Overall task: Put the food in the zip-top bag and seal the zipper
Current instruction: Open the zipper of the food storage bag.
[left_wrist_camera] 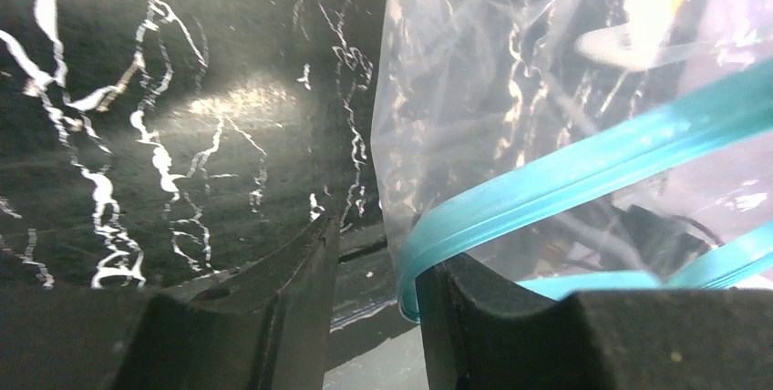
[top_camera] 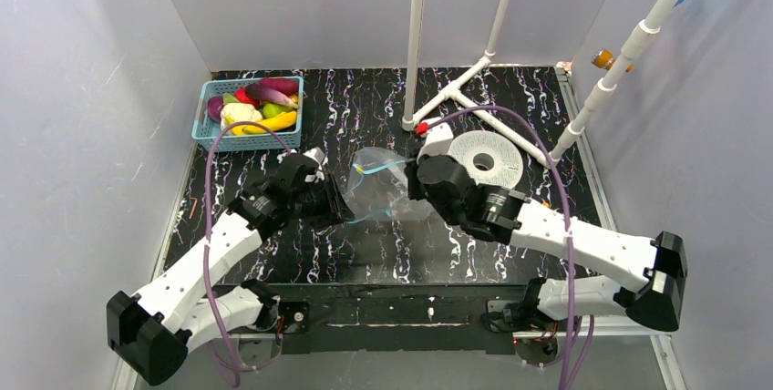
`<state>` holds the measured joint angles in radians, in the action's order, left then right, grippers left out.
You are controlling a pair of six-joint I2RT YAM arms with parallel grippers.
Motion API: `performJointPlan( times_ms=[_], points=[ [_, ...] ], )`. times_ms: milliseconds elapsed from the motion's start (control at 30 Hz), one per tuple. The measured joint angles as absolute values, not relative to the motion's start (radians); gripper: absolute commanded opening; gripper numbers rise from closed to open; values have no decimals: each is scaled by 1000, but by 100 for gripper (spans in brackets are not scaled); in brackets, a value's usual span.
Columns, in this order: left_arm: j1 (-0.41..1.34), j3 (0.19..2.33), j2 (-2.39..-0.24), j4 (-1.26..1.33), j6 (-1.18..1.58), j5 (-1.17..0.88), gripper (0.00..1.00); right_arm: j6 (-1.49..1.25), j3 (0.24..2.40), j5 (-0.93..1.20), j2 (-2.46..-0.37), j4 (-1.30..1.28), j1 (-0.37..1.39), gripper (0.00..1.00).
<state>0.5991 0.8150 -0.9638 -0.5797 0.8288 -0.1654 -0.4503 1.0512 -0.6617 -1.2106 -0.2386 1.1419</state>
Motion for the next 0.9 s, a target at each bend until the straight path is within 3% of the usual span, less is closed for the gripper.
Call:
performJointPlan(
  times_ms=[133, 233, 367, 467, 733, 900],
  points=[
    [570, 871, -1008, -629, 781, -131, 31, -369, 1064, -645, -1172, -242, 1097, 1],
    [546, 880, -1024, -633, 760, -136, 38, -339, 1072, -616, -1175, -247, 1095, 1],
    [527, 884, -1054, -634, 734, -178, 58, -331, 1108, -573, -1219, -279, 1091, 1],
    [525, 906, -1064, -640, 711, -196, 85, -343, 1141, -560, -1267, -290, 1088, 1],
    [525, 1021, -930, -698, 594, -104, 98, -379, 1201, -580, -1362, -313, 1084, 1],
    [525, 1068, -765, -736, 564, 100, 98, -394, 1211, -567, -1388, -319, 1080, 1]
  ],
)
